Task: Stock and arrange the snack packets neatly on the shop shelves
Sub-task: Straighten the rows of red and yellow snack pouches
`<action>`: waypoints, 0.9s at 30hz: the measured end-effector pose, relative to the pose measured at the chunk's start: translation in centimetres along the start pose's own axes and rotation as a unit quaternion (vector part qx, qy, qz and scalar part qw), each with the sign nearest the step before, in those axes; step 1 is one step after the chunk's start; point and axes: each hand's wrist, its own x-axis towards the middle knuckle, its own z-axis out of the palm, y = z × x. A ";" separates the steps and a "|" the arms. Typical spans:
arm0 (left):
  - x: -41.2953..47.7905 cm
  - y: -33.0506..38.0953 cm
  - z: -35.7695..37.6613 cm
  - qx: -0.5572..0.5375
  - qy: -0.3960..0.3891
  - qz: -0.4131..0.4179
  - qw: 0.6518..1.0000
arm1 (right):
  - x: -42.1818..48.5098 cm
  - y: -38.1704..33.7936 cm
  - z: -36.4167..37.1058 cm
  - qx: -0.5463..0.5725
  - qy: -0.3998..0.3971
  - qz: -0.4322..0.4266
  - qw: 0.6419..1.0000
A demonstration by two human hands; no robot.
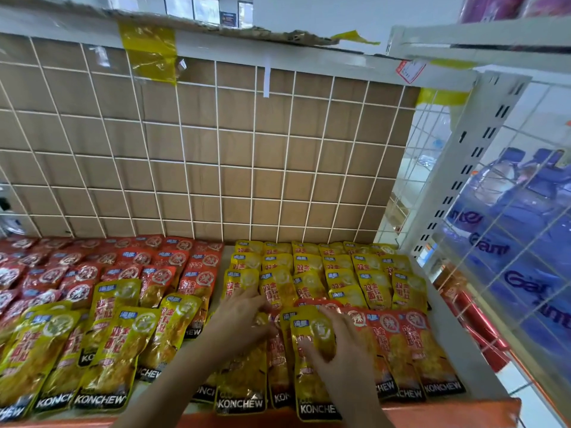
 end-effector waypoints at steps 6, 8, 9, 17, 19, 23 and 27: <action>1.0 0.1 0.2 -0.022 0.003 -0.015 1.000 | -0.2 -1.7 -1.0 -0.028 -0.061 0.012 0.998; 1.5 0.3 0.0 -0.010 -0.005 -0.016 1.000 | -0.3 -2.2 -1.2 -0.017 -0.060 0.012 0.998; 1.7 0.4 -0.1 -0.006 -0.008 -0.013 1.000 | -0.3 -2.2 -1.2 -0.012 -0.055 0.011 0.998; 2.3 0.2 -0.8 -0.068 -0.007 -0.016 0.998 | -0.1 -1.5 -1.0 0.053 -0.005 0.025 0.998; 2.5 0.4 -1.0 -0.079 0.001 -0.005 0.997 | -0.1 -1.5 -1.1 0.055 0.003 0.034 0.998; 3.0 0.3 -1.3 -0.140 0.027 -0.002 0.990 | -0.1 -1.6 -1.1 0.067 0.022 0.052 0.996; 3.3 0.6 -1.7 -0.173 0.105 -0.006 0.979 | -0.1 -1.4 -0.9 0.078 0.049 0.061 0.994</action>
